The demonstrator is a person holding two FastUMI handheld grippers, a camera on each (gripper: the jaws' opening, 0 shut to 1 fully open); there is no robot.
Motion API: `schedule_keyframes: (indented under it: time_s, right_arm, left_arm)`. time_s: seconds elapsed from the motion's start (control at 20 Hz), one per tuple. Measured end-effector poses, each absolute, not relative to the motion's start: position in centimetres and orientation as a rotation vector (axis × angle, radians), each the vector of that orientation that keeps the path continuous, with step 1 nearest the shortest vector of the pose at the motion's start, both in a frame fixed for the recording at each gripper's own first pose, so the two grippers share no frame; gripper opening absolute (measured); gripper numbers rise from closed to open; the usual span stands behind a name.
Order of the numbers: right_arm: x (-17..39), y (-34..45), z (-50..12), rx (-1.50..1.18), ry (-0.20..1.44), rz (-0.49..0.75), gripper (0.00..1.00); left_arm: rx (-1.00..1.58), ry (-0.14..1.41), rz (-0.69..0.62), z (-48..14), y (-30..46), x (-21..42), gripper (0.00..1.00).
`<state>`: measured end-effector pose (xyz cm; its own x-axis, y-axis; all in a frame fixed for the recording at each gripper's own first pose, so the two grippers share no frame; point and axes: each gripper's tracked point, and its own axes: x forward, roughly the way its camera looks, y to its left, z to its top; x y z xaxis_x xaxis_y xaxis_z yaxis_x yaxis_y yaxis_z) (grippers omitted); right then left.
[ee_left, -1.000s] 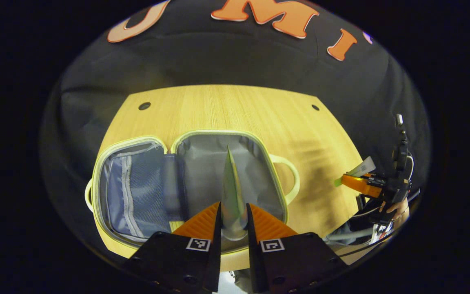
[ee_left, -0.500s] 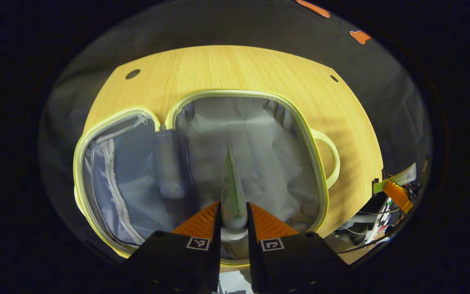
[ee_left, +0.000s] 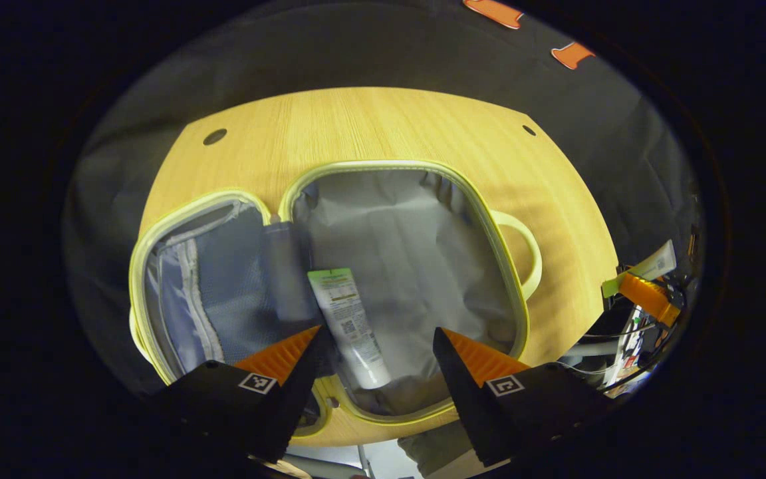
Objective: First open the suitcase, pack the skin care products into it, and then close the suitcase.
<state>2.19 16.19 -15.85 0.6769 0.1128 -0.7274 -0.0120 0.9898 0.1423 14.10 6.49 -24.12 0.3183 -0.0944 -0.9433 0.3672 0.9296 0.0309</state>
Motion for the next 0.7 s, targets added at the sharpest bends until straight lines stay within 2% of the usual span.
schedule_keyframes:
  time_s: [0.35,0.55,0.7]
  right_arm:
    - [6.4,20.4,-11.7,0.039,0.769,0.189,0.30]
    - [8.4,26.4,-10.3,0.000,0.778,0.319,0.31]
    - [8.6,31.1,-11.6,0.025,0.851,0.394,0.31]
  left_arm:
    - [0.184,1.018,-0.281,-18.1,8.9,11.5,0.98]
    - [0.098,0.976,-0.208,-16.2,13.1,10.0,0.98]
    - [0.091,0.942,-0.119,-14.8,17.7,8.7,0.98]
